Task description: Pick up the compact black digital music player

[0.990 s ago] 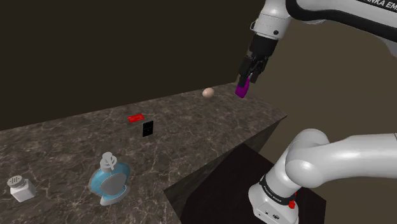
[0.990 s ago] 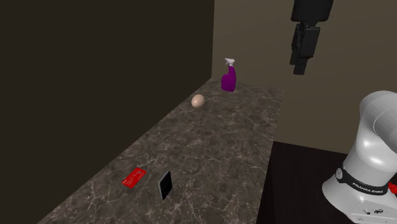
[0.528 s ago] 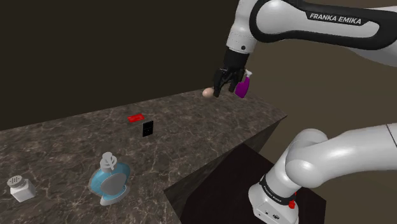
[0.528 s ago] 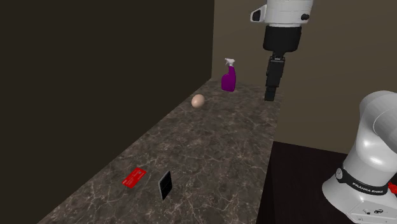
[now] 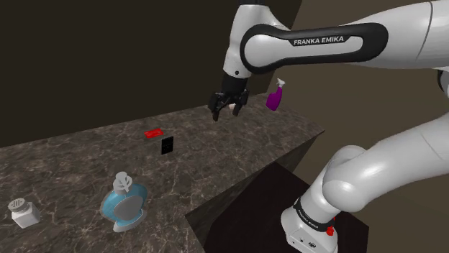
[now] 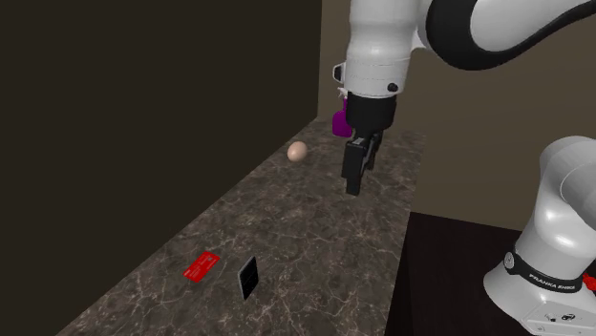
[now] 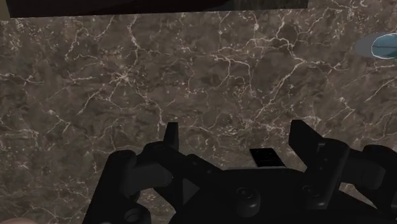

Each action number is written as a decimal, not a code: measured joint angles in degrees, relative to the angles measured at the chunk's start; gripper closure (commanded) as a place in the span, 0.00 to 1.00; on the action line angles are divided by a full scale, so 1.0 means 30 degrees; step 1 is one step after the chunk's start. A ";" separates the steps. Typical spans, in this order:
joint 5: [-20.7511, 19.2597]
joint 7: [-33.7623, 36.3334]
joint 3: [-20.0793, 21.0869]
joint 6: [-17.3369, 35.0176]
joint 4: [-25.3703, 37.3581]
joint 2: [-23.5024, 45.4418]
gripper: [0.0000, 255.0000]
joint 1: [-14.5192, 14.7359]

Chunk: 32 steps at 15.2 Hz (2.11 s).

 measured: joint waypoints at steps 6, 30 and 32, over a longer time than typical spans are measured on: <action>-0.0705 0.2581 0.1245 0.2936 0.1341 0.4164 0.00 -0.0216; -0.5921 1.0290 0.0845 0.7739 1.0063 1.8147 0.00 0.1522; -0.5957 1.0314 0.0820 0.7846 1.0063 1.8256 1.00 0.1538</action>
